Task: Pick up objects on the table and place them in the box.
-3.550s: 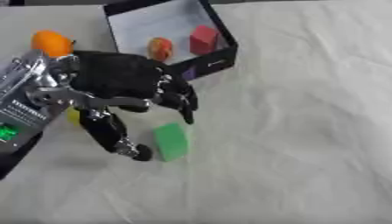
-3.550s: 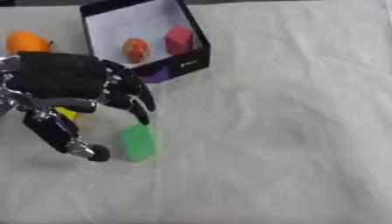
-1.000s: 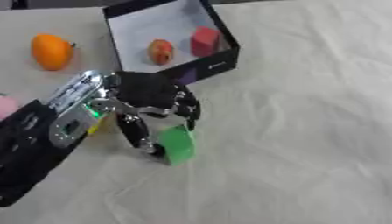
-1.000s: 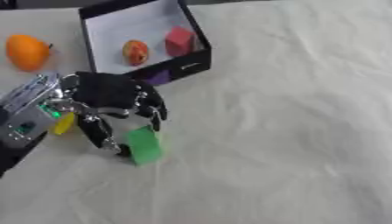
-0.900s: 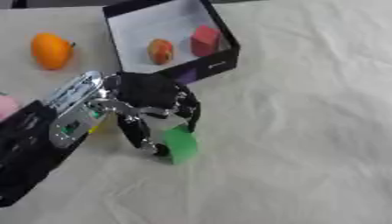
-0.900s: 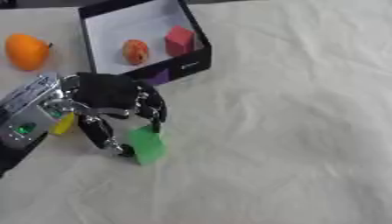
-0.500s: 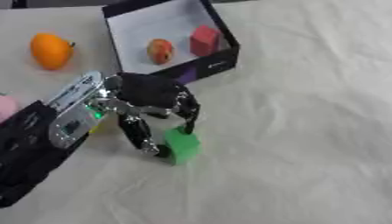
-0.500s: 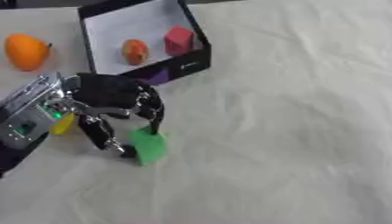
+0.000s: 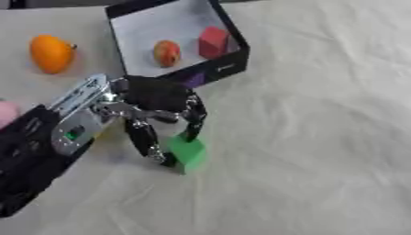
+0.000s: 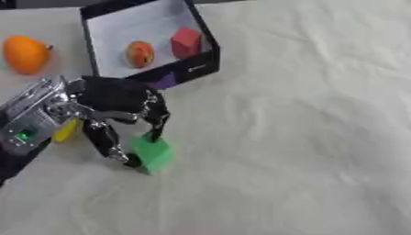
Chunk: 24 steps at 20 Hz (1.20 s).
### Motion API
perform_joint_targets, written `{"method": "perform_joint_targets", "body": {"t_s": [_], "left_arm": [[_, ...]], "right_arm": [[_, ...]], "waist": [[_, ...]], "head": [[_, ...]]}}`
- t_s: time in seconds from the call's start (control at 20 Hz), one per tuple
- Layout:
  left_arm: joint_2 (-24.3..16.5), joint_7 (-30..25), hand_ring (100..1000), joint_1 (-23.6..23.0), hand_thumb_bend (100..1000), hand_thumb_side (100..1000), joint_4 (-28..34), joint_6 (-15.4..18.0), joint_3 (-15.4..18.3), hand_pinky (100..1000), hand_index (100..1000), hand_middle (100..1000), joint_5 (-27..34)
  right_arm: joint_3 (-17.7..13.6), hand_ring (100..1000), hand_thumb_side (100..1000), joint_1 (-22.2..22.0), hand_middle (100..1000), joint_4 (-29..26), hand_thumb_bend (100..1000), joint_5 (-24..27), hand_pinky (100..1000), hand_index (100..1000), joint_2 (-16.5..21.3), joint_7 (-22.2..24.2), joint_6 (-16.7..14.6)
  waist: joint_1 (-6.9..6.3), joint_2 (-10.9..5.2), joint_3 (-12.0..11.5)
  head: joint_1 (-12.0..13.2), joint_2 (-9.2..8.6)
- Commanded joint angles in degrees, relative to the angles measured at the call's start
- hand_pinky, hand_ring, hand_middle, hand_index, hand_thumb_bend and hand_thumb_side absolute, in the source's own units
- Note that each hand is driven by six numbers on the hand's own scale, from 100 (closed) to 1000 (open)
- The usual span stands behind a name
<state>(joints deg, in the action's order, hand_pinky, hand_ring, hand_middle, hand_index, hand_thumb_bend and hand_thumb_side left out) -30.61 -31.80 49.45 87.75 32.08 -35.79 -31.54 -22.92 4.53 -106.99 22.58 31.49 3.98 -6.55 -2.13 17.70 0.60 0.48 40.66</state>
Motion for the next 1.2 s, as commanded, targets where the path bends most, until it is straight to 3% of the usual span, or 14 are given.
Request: {"method": "perform_joint_targets", "body": {"t_s": [0.05, 0.55, 0.6, 0.65, 0.7, 0.75, 0.8, 0.85, 0.95, 1.0, 1.05, 1.2], "left_arm": [[-1.3, -7.41, 550, 0.74, 501, 106, 2.41, 8.82, 1.31, 749, 488, 419, 0.75], [-5.27, -6.2, 542, 0.48, 524, 101, 11.11, 3.93, 5.28, 743, 483, 419, 5.86], [-5.54, -6.5, 562, 0.58, 521, 111, 11.47, 3.36, 5.51, 751, 517, 454, 6.31], [-5.64, -7.37, 620, 0.59, 523, 132, 11.41, 2.75, 5.42, 778, 626, 559, 6.52], [-5.53, -8.59, 620, 0.59, 523, 132, 11.14, 2.15, 5.25, 778, 626, 559, 6.61], [-5.34, -10.1, 718, 0.43, 517, 148, 10.5, 1.44, 4.94, 827, 732, 667, 6.7], [-5.0, -11.73, 718, 0.36, 517, 148, 9.69, 0.7, 4.66, 827, 732, 667, 6.93], [-4.81, -13.88, 828, 0.26, 512, 165, 8.44, -0.37, 4.18, 938, 819, 759, 6.68], [-3.92, -18.38, 832, 0.47, 511, 166, 6.04, -2.73, 3.33, 944, 825, 759, 5.47], [-3.68, -19.29, 841, 0.54, 480, 254, 5.24, -3.77, 3.06, 953, 834, 763, 4.97], [-3.45, -19.74, 845, 0.77, 507, 323, 4.58, -5.01, 2.93, 946, 840, 767, 4.09], [-2.66, -19.82, 845, 1.44, 504, 346, 3.81, -8.66, 3.13, 947, 840, 765, 1.43]], "right_arm": [[-0.61, 802, 668, 0.17, 673, -0.25, 100, -0.34, 829, 902, 0.94, -0.16, 0.04], [-0.65, 800, 664, -0.16, 671, -0.29, 100, -0.4, 828, 901, 1.26, -0.46, 0.11], [-0.63, 800, 666, -0.16, 671, -0.28, 100, -0.38, 828, 901, 1.26, -0.45, 0.13], [-0.62, 800, 669, -0.15, 671, -0.25, 100, -0.4, 828, 900, 1.22, -0.42, 0.15], [-0.62, 800, 669, -0.15, 671, -0.22, 100, -0.43, 828, 900, 1.18, -0.41, 0.15], [-0.62, 800, 673, -0.13, 670, -0.19, 100, -0.47, 828, 900, 1.14, -0.41, 0.15], [-0.61, 800, 673, -0.12, 670, -0.16, 100, -0.5, 828, 900, 1.11, -0.41, 0.15], [-0.59, 798, 674, -0.07, 669, -0.15, 100, -0.52, 828, 900, 1.1, -0.4, 0.14], [-0.56, 798, 674, 0.01, 669, -0.14, 100, -0.51, 828, 900, 1.09, -0.37, 0.14], [-0.56, 798, 676, 0.01, 668, -0.12, 100, -0.53, 828, 900, 1.08, -0.36, 0.15], [-0.56, 797, 678, -0.01, 668, -0.08, 100, -0.58, 828, 900, 1.06, -0.34, 0.19], [-0.58, 796, 681, 0.0, 667, 0.06, 100, -0.81, 828, 899, 0.95, -0.27, 0.39]], "waist": [[-0.34, -0.34, -0.1], [-0.3, -0.85, -0.46], [-0.3, -0.86, -0.45], [-0.28, -0.83, -0.42], [-0.26, -0.8, -0.39], [-0.23, -0.73, -0.36], [-0.2, -0.7, -0.33], [-0.18, -0.64, -0.3], [-0.15, -0.6, -0.29], [-0.16, -0.58, -0.33], [-0.19, -0.59, -0.38], [-0.27, -0.61, -0.47]], "head": [[-0.17, -0.27], [-0.67, 0.1], [-0.69, 0.08], [-0.7, 0.06], [-0.71, 0.05], [-0.72, 0.05], [-0.73, 0.06], [-0.78, 0.08], [-0.85, 0.14], [-0.93, 0.17], [-1.02, 0.23], [-1.04, 0.27]]}}
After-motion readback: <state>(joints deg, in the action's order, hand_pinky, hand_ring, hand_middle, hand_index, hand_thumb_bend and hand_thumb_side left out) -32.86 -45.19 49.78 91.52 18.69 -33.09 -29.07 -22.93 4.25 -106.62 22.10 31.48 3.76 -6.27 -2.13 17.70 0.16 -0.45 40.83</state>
